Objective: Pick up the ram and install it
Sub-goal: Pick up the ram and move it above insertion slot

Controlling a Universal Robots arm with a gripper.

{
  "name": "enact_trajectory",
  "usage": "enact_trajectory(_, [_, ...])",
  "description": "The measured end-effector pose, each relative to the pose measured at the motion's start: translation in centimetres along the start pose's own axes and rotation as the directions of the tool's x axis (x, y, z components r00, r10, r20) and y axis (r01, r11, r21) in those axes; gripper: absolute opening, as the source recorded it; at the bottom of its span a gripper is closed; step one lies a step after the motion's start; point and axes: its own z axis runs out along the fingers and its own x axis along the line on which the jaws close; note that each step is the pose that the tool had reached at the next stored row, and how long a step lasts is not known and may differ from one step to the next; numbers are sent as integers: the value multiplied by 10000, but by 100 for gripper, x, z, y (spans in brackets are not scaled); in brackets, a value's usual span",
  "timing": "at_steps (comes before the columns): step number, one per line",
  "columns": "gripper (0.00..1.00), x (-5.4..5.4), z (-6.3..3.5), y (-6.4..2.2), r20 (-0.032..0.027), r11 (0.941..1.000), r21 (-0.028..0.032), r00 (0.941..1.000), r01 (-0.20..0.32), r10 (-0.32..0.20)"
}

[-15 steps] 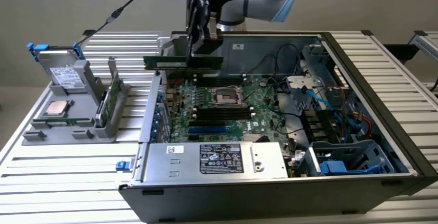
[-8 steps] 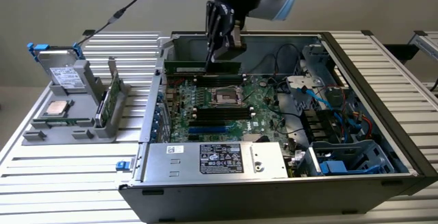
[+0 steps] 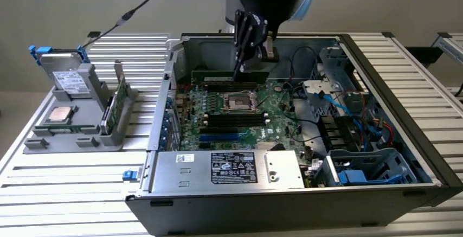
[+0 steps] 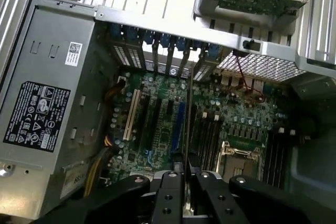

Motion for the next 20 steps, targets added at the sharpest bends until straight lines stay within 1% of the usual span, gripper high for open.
enact_trajectory(2, [14,8,28,-49,16,10000,4,10000,-61,61])
enact_trajectory(5, [14,18,71,-99,50,9998,10,9998,-193,193])
enact_trajectory(7, [14,22,98,-119,81,9995,17,9995,-305,305])
enact_trajectory(11, [14,21,140,-140,122,9989,24,9988,-471,471])
enact_trajectory(15, [14,8,185,-160,147,9983,29,9982,-575,574])
enact_trajectory(20, [14,-43,228,-192,154,9981,30,9980,-609,609])
